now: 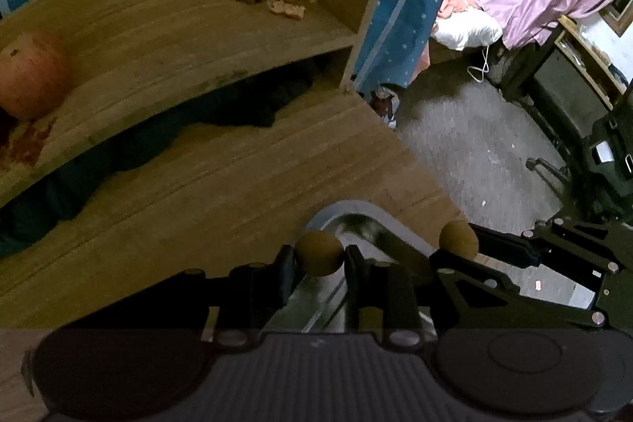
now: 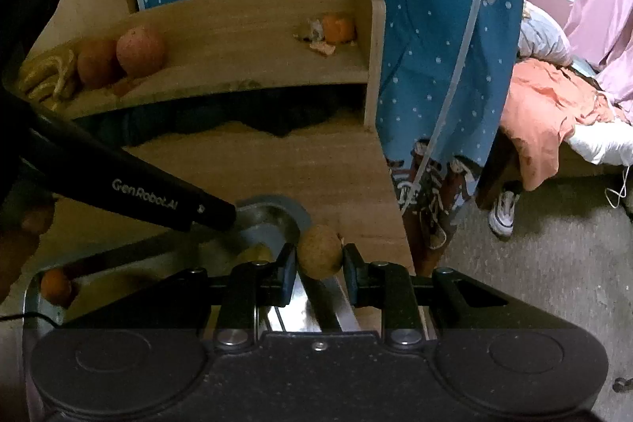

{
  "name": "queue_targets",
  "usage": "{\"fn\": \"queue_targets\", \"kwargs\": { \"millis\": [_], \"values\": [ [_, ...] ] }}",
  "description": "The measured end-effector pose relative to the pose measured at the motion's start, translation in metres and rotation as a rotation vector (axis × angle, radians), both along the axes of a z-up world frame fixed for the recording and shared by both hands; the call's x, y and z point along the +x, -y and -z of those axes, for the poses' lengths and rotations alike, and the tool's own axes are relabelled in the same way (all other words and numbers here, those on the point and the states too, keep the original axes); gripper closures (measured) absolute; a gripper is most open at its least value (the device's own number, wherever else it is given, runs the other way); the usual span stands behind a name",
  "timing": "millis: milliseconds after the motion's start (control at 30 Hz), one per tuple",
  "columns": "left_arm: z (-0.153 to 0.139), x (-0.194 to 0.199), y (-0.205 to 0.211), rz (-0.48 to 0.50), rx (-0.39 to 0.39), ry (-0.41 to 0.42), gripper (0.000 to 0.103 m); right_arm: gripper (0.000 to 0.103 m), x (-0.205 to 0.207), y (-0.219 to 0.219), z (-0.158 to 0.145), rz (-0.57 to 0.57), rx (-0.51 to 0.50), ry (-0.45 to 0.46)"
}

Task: Organize fruits
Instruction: 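Carry both small brown fruits over the metal tray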

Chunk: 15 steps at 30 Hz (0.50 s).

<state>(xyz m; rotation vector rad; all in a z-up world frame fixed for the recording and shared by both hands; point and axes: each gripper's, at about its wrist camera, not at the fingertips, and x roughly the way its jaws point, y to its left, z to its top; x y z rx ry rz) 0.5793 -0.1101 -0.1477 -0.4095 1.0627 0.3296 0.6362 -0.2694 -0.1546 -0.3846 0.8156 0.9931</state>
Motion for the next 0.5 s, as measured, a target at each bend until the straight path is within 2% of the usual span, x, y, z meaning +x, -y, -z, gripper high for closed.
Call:
{"fn": "queue_targets", "kwargs": {
  "millis": [500],
  "values": [
    [0.008, -0.003, 0.006, 0.015, 0.008, -0.050, 0.073, 0.076, -0.009, 0.003, 0.013, -0.024, -0.027, -0.044]
  ]
}}
